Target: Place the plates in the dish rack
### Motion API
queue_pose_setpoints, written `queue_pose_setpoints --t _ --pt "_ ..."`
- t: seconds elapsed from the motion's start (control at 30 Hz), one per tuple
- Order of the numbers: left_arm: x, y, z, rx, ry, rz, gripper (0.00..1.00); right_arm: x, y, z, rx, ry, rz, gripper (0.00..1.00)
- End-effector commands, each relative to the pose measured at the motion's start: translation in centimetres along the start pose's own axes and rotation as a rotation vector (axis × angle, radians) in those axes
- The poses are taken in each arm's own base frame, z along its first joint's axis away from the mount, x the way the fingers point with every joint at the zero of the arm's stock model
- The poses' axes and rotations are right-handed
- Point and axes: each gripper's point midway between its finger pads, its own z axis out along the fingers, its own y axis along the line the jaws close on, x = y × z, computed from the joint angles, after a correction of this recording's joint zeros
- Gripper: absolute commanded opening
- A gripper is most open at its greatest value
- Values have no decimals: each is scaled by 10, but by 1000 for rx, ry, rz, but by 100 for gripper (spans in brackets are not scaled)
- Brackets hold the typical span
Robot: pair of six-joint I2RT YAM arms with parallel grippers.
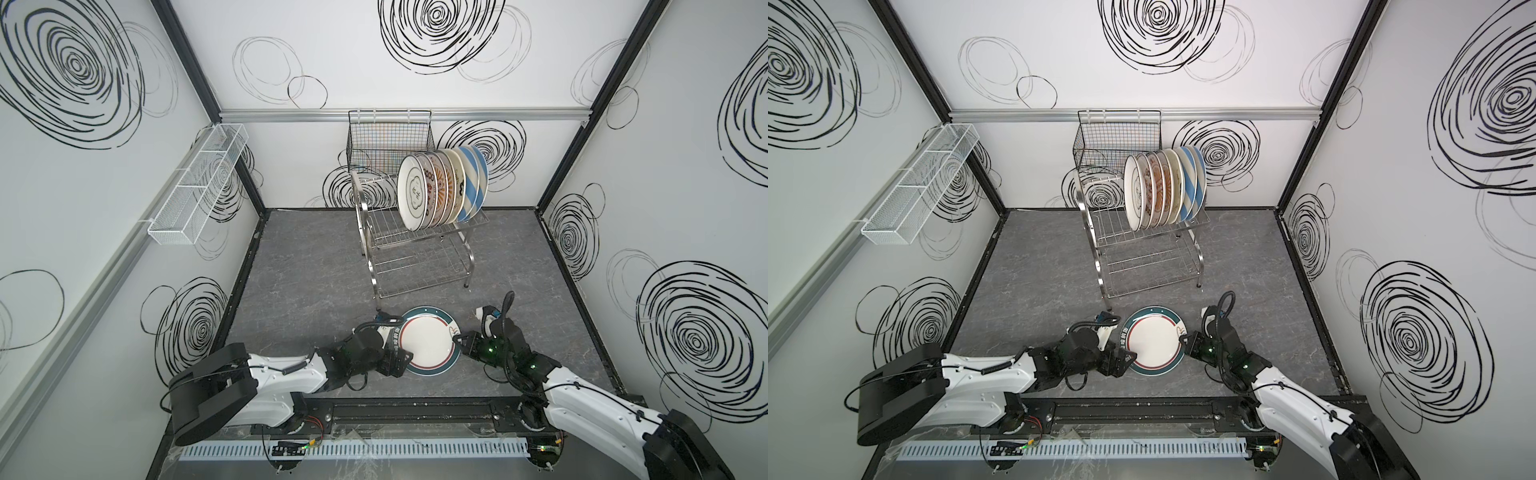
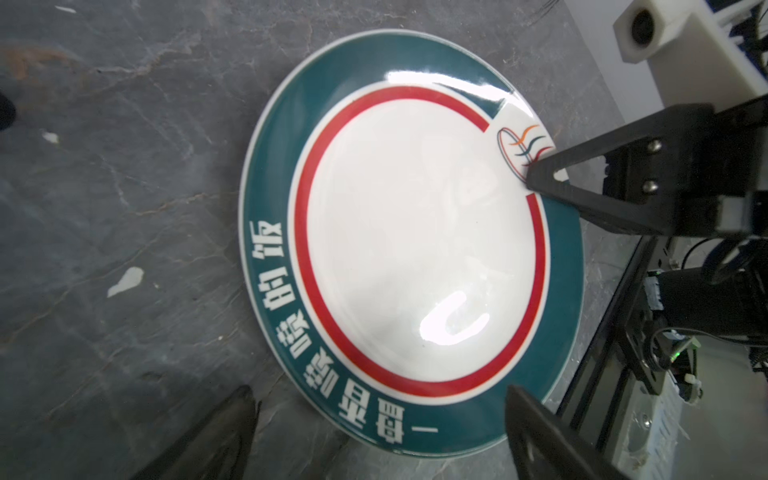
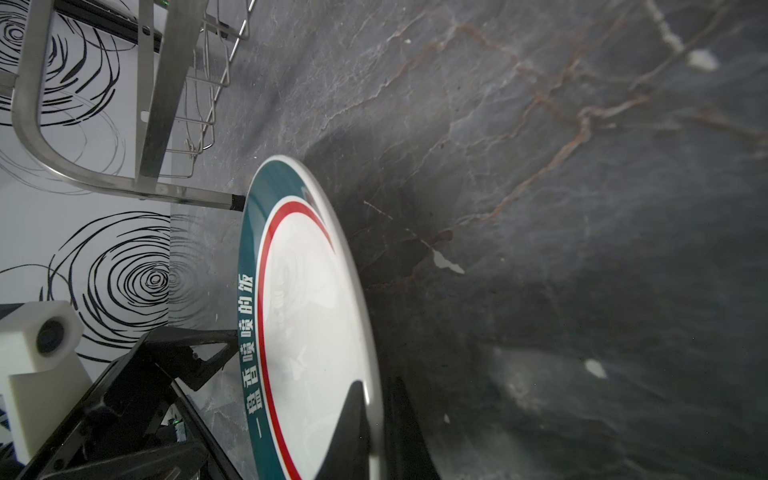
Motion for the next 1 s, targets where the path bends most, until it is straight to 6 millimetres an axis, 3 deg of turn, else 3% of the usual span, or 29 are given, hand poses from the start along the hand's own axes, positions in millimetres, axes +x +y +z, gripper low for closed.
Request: queue_pose_setpoints --t 0.0,0.13,0.4,0.53,0.67,0.83,0.97 --pt "-23 -4 -10 18 -85 -44 96 -17 3 -15 49 -44 -38 0" --pt "-37 7 -27 -34 -105 -65 96 -35 19 -36 48 -85 -56 0" --pt "-87 21 -89 -106 -163 -124 96 -70 82 -82 26 -119 -215 0" --pt "-109 25 -121 -136 -195 -80 96 -89 130 -117 -1 -131 -301 0" --pt "-124 40 -143 -212 -230 -55 96 -106 191 -152 -54 -173 -376 0" --pt "-142 44 -155 -187 -268 -73 96 -125 261 -179 -108 -266 -466 0" --pt "-150 48 -156 -159 -290 -41 96 -154 309 -195 -132 -371 -514 0"
